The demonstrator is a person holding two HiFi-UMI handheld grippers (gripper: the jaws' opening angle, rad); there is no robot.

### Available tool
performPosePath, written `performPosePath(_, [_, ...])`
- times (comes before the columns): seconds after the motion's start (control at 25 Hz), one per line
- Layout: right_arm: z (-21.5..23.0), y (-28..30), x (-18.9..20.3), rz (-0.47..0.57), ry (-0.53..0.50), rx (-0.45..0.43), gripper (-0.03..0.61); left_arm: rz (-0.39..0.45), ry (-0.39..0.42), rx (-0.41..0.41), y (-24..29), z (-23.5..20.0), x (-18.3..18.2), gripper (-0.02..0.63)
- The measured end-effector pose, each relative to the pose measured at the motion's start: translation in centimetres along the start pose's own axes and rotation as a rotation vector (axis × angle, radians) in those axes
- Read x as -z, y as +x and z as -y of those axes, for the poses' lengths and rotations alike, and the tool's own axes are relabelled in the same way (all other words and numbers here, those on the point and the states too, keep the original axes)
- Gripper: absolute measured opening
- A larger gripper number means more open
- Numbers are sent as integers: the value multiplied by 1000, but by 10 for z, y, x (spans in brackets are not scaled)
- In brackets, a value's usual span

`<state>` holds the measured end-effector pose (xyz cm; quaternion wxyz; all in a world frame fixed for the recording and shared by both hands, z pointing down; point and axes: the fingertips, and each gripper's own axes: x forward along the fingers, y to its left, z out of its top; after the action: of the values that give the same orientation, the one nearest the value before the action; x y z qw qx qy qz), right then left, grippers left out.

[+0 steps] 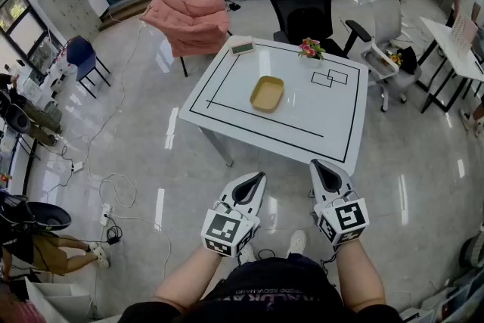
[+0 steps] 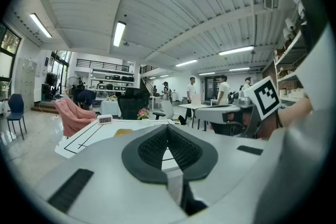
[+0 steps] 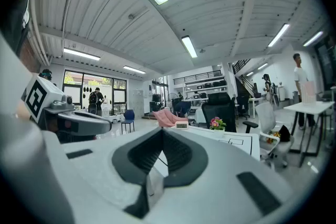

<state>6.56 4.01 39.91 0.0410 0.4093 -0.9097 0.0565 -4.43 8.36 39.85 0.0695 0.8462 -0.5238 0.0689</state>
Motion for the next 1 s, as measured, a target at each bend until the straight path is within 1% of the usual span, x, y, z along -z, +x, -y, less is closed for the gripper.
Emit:
performPosePath(0.28, [3,-4,-2,4,-1,-8,0,4,-1,-11,1,5,-3,2])
performPosePath(0.6, [12,-4,-1,14,34,-60,2,22,-37,-31,11,8,-4,6])
performPosePath(0.64, [15,-4,0,17,40,-66,3,23,-41,-29,13,10,-3,42])
performPosePath(0.68, [18,-3,0,22,50,-73,37,24,-43,-26,16,12,-3,106])
performPosePath(0.72, [22,-2,0,26,62,-80,133,24,-43,-24,20,14,-3,174])
performPosePath(0.76, [27,-1,1,26,76,-83,203,23,-40,-24,23,15,-3,238])
performPosePath(0.8, [32,1,1,26,90,-85,239,22,-36,-28,26,17,-3,269])
performPosePath(0.88, [43,2,2,24,117,-86,245,21,-32,-34,33,20,-4,282])
performPosePath(1.0, [57,2,4,18,148,-99,245,26,-36,-46,41,25,-6,284])
